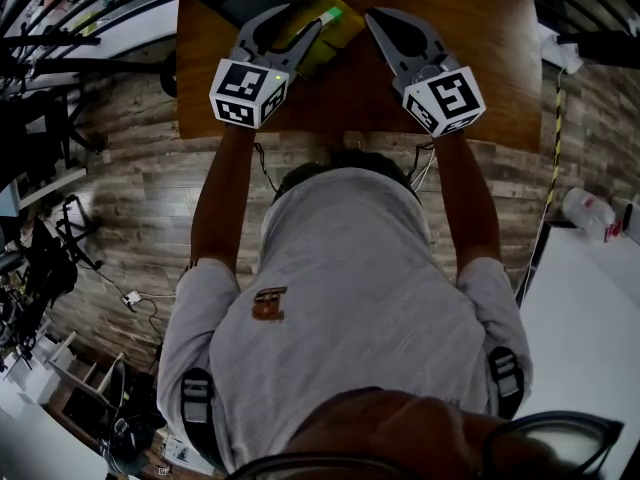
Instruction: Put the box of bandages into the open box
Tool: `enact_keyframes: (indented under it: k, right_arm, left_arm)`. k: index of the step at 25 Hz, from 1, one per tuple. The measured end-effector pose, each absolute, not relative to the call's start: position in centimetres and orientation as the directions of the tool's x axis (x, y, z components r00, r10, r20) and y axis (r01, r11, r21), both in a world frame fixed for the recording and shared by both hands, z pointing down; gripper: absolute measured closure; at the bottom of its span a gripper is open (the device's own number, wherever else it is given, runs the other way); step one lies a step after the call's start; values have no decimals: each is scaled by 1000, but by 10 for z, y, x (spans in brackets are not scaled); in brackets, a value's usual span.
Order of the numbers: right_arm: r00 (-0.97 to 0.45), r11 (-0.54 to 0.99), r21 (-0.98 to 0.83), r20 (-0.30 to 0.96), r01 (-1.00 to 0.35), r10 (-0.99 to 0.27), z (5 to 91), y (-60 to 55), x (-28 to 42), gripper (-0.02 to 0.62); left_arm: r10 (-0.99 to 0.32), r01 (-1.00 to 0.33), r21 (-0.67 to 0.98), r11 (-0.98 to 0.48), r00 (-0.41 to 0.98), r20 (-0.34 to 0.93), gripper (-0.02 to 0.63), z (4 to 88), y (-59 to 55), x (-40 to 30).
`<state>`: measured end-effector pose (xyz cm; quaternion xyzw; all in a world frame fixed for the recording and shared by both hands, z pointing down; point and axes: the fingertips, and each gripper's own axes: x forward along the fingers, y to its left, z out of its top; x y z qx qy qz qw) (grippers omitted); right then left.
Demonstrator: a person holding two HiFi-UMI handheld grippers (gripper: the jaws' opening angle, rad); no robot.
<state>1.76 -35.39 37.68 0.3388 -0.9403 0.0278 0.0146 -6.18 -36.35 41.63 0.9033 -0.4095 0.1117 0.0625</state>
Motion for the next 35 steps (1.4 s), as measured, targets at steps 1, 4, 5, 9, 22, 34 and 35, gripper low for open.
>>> enact_keyframes:
  k: [1, 4, 5, 9, 22, 34, 35]
  right_arm:
    - [-772, 770, -53, 33, -636, -635, 373, -352, 19, 563]
    - [-780, 778, -62, 2, -625, -626, 360, -344, 15, 563]
    - [-785, 784, -57, -5, -619, -620, 355, -340, 12, 563]
    - [-796, 797, -42, -38, -603, -604, 337, -324, 5, 563]
    - [-797, 802, -30, -99, -596, -596, 313, -280, -19, 563]
    - [-778, 786, -28, -124, -617, -616, 308, -270, -8, 563]
    - [-779, 787, -28, -124, -617, -615, 309, -269, -8, 563]
  left_arm:
    - [-733, -755, 30, -655, 645, 217, 411, 407, -360, -59]
    - [-744, -751, 40, -659, 659, 114, 443, 378, -348, -55]
    - [-746, -750, 38, -660, 661, 86, 452, 370, -344, -56]
    - [-749, -749, 26, -662, 662, -5, 492, 341, -328, -53]
    - [-754, -765, 2, -644, 635, -166, 584, 292, -285, -70]
    - [-756, -775, -19, -631, 620, -211, 588, 282, -269, -72]
    - [-756, -776, -17, -630, 619, -212, 588, 282, -268, -73]
